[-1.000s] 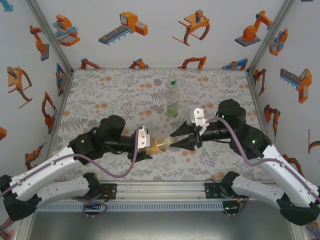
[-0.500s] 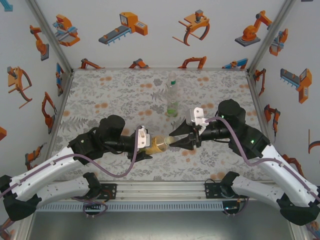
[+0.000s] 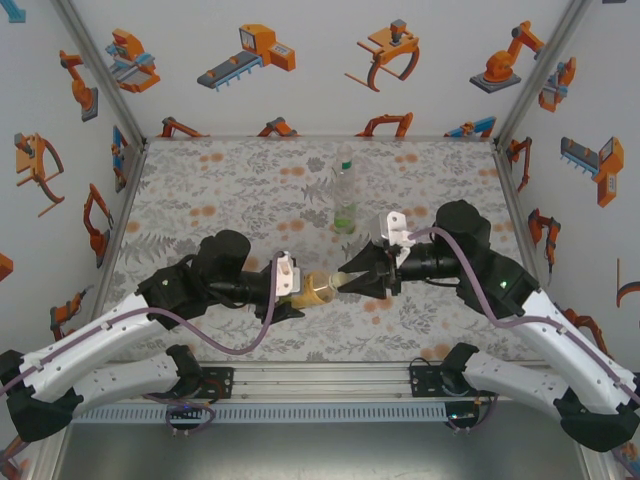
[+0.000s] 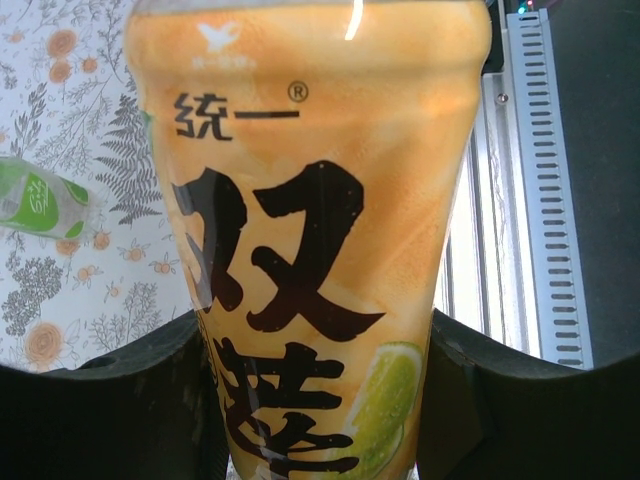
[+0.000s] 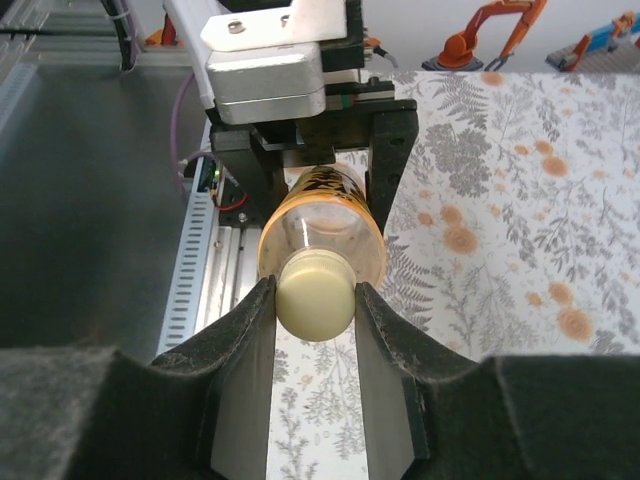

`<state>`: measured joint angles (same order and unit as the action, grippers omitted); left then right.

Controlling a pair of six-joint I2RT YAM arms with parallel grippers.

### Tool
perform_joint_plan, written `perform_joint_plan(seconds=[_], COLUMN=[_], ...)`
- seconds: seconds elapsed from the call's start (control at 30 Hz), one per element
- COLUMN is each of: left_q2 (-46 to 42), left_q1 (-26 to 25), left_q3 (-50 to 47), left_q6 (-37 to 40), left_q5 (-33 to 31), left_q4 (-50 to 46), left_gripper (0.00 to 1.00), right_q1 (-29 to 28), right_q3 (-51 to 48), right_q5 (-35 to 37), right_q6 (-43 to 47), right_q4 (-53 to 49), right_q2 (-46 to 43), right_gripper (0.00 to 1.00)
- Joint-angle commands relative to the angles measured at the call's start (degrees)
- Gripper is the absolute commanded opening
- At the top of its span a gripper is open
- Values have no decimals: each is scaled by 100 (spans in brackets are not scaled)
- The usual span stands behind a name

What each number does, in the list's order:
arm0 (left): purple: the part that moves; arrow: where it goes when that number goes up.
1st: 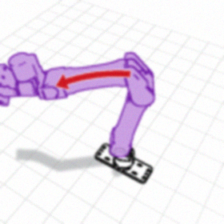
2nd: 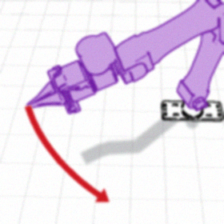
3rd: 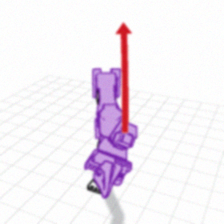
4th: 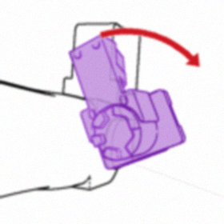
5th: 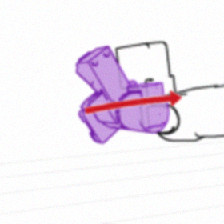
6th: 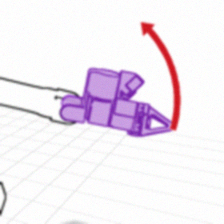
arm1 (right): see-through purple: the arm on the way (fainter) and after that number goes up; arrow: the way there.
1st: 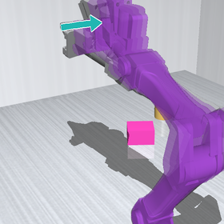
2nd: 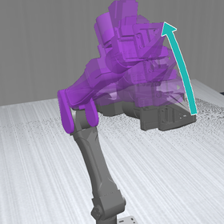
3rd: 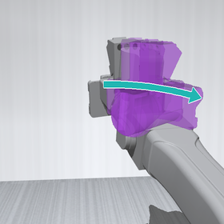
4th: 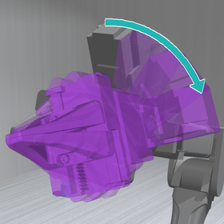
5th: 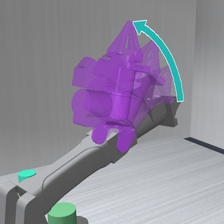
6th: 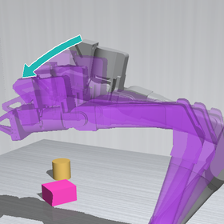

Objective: Screw on the bottle caps

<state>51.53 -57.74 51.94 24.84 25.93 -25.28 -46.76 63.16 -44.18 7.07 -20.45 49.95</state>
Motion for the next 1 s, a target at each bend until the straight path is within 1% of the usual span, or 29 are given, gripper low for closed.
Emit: perform_joint_plan(seconds=[0.0,0.07,0.13,0.2,0.27,0.37,0.5,0.53,0.6,0.73,0.77,0.83,0.9,0.97], left_q2=[39,95,173,251,309,398,525,562,621,673,674,675,676,655], left_q1=[-27,-27,-27,-27,-27,-25,-25,-27,-27,-27,-27,-23,-26,-27], left_q3=[-69,-87,-71,-61,-78,-105,-57,-46,4,34,35,37,51,60], left_q6=[-57,-47,-16,29,68,101,161,183,220,229,232,236,237,226], left_q5=[-160,-403,-617,-761,-846,-946,-991,-995,-1005,-1019,-1006,-1005,-998,-986], left_q4=[329,412,444,491,574,699,744,738,699,691,693,686,646,571], left_gripper=[0,0,0,0,0,0,0,0,0,0,0,0,0,0], right_q1=[-43,-43,-43,-43,-43,-48,-43,-44,-43,-43,-43,-44,-43,-43], right_q3=[-220,-307,-399,-509,-500,-380,-235,-255,-343,-257,-224,-101,69,240], right_q5=[658,1184,1861,2451,2875,3152,3065,2999,2856,2953,2992,3091,3217,3353], right_q6=[-1393,-2401,-3525,-4768,-5887,-7401,-8770,-8967,-9124,-9013,-8924,-8666,-8221,-7770], right_q4=[297,346,307,190,-151,-814,-1570,-1628,-1425,-1554,-1579,-1677,-1799,-1851], right_q2=[-108,-152,-201,-253,-267,-192,-24,5,37,75,75,81,90,87], right_gripper=[13,9,0,0,0,0,0,1,5,7,10,22,36,44])
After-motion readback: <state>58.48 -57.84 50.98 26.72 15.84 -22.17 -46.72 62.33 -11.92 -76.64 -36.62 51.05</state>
